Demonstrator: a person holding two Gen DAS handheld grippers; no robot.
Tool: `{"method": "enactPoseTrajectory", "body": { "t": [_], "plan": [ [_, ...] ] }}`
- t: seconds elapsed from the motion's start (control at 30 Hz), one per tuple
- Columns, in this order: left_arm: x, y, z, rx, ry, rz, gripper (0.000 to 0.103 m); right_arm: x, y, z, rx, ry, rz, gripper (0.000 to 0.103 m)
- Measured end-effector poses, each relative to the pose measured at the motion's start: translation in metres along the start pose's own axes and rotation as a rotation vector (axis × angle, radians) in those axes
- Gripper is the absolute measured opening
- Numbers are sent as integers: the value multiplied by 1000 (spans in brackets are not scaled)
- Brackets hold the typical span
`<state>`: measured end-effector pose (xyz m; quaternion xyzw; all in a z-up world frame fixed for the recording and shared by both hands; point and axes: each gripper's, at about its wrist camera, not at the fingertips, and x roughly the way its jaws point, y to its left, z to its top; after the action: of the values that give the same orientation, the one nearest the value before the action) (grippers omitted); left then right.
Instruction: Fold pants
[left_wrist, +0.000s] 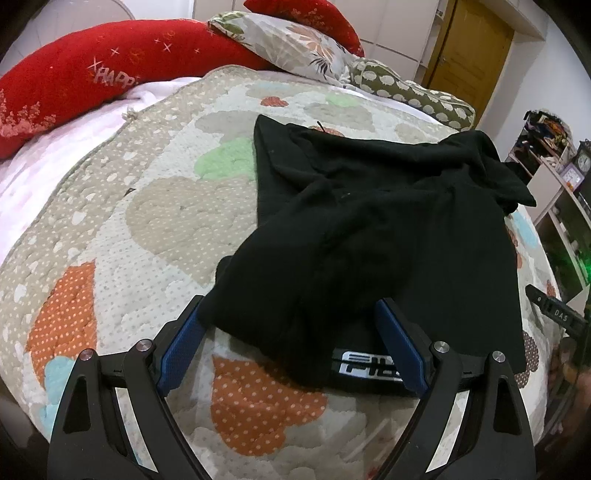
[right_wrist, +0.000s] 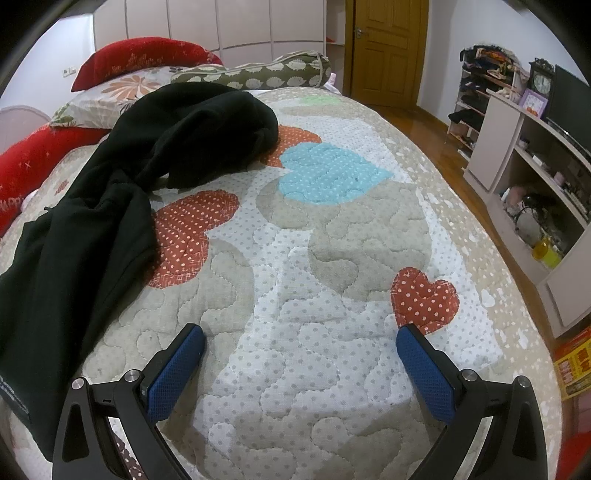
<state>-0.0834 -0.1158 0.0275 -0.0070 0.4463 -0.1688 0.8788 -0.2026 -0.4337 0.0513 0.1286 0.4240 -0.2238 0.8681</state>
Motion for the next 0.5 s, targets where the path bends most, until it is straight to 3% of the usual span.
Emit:
{"method": "enactPoseTrajectory", "body": {
  "t": [0.07, 0.17, 0.23, 0.4, 0.5],
  "plan": [
    [2, 0, 3, 9, 5, -3, 90, -7, 0, 3, 26, -28, 51, 85],
    [7, 1, 8, 5, 16, -21, 90, -12, 10, 9, 45, -32, 251, 80],
    [12, 2, 11, -6, 28, -32, 90, -6, 22, 16, 23, -14, 297, 75],
    [21, -4, 21, 24, 46, -66, 90, 14, 40, 40, -10, -16, 304, 70],
    [29, -9, 22, 51, 51, -70, 90, 26, 50, 50, 5, -12, 381, 48]
  ]
}}
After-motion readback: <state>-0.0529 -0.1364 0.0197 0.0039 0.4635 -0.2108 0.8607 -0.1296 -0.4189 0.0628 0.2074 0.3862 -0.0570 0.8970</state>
